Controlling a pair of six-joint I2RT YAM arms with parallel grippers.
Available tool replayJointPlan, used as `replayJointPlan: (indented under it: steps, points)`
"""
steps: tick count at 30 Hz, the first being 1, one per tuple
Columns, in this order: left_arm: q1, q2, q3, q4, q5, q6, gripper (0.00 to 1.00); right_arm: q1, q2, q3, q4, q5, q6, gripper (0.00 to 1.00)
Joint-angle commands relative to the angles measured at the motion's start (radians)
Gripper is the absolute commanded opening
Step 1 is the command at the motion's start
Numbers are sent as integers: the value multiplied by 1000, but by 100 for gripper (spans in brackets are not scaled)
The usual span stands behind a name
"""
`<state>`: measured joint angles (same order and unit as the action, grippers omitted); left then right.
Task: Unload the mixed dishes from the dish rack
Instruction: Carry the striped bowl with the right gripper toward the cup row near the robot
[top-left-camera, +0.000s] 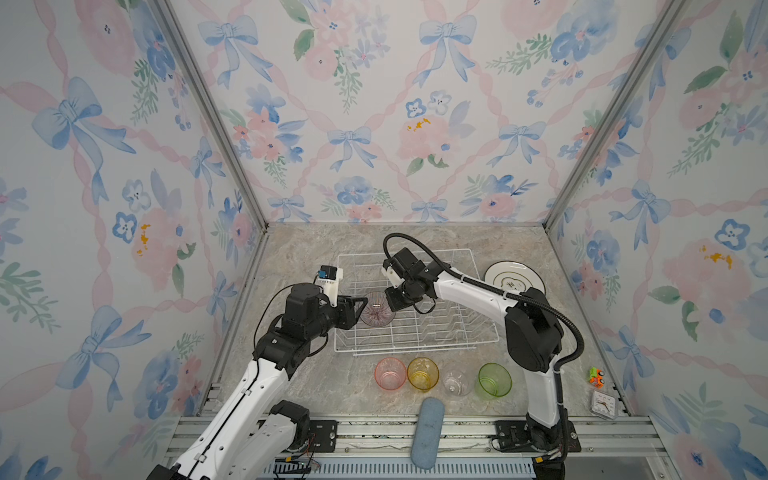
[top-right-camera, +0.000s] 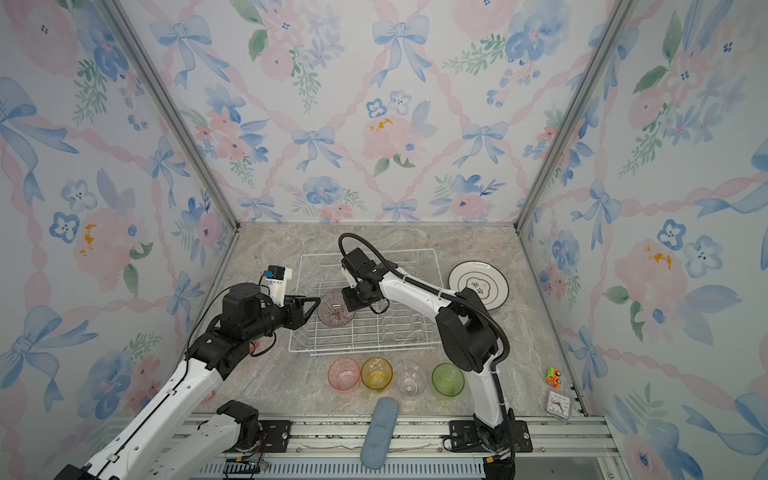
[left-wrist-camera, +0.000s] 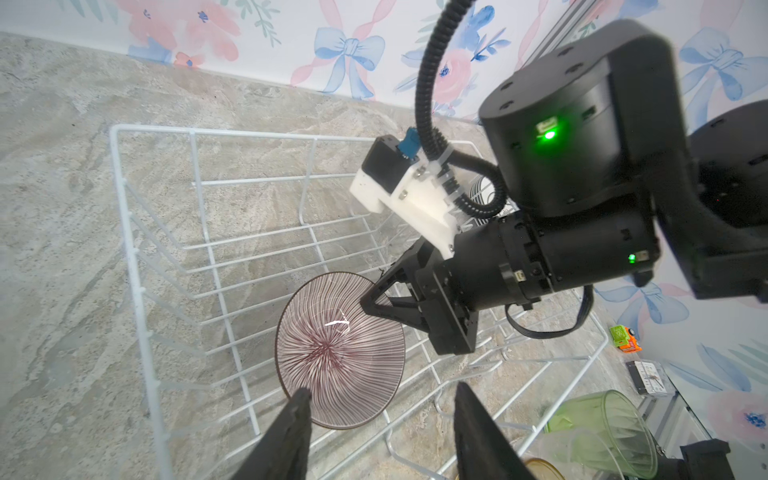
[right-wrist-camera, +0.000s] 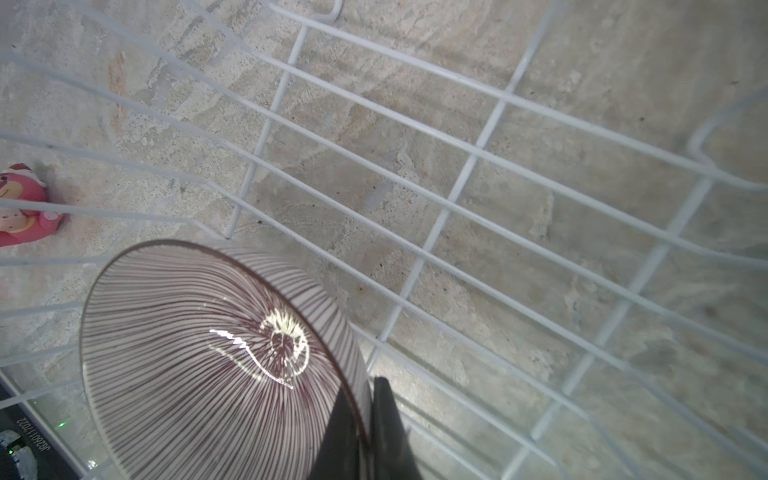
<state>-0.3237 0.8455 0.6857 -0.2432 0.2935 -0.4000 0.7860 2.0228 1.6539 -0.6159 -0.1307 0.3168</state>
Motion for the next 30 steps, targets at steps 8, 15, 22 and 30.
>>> replayJointPlan:
  steps: [8, 15, 22, 30]
  points:
    - [55, 25, 7, -53, -17, 16, 51, 11, -263, -100, 83, 11, -18, 0]
    - [110, 67, 82, -91, 4, 23, 53, 108, -409, -131, 47, 4, -69, 0]
    - [140, 115, 174, -145, 21, 41, 54, 256, -491, -147, 5, 13, -95, 0]
    - [167, 94, 276, -220, 39, 44, 56, 419, -436, -140, 7, 22, -70, 0]
